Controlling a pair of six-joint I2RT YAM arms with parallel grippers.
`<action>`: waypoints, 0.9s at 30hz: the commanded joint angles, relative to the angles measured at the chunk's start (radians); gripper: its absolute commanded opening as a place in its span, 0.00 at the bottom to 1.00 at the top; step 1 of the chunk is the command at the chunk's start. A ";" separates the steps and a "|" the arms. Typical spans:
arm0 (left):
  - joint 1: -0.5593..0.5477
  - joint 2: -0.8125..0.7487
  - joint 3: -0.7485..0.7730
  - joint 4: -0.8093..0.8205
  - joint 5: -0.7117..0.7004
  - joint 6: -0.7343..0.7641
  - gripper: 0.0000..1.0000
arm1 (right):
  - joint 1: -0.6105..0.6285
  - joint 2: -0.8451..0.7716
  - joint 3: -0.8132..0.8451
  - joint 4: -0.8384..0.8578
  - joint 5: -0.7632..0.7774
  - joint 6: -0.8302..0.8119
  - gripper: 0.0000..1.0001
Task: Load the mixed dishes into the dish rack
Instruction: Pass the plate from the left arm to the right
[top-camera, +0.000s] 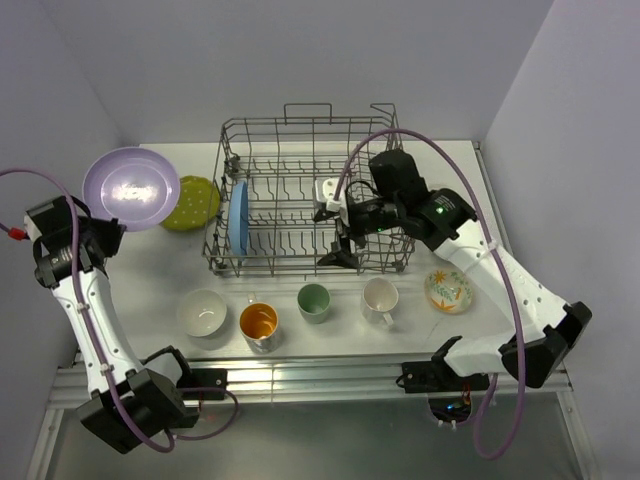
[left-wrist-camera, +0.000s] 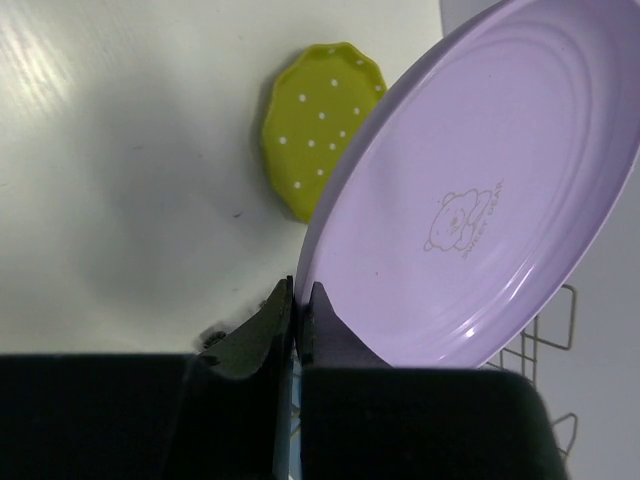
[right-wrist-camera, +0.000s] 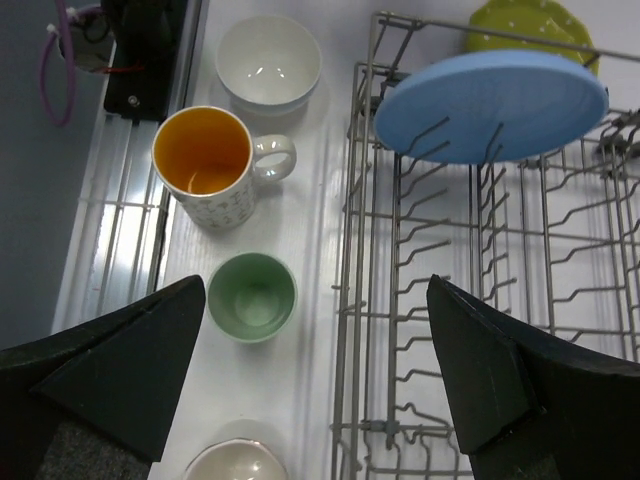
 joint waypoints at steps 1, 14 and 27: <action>-0.005 0.005 0.073 0.086 0.086 -0.030 0.00 | 0.055 0.055 0.111 -0.036 0.075 -0.056 0.99; -0.129 0.087 0.195 0.135 0.171 -0.039 0.00 | 0.230 0.168 0.238 0.052 0.201 -0.096 0.99; -0.352 0.094 0.172 0.138 0.203 -0.108 0.00 | 0.423 0.305 0.392 0.141 0.587 -0.433 0.97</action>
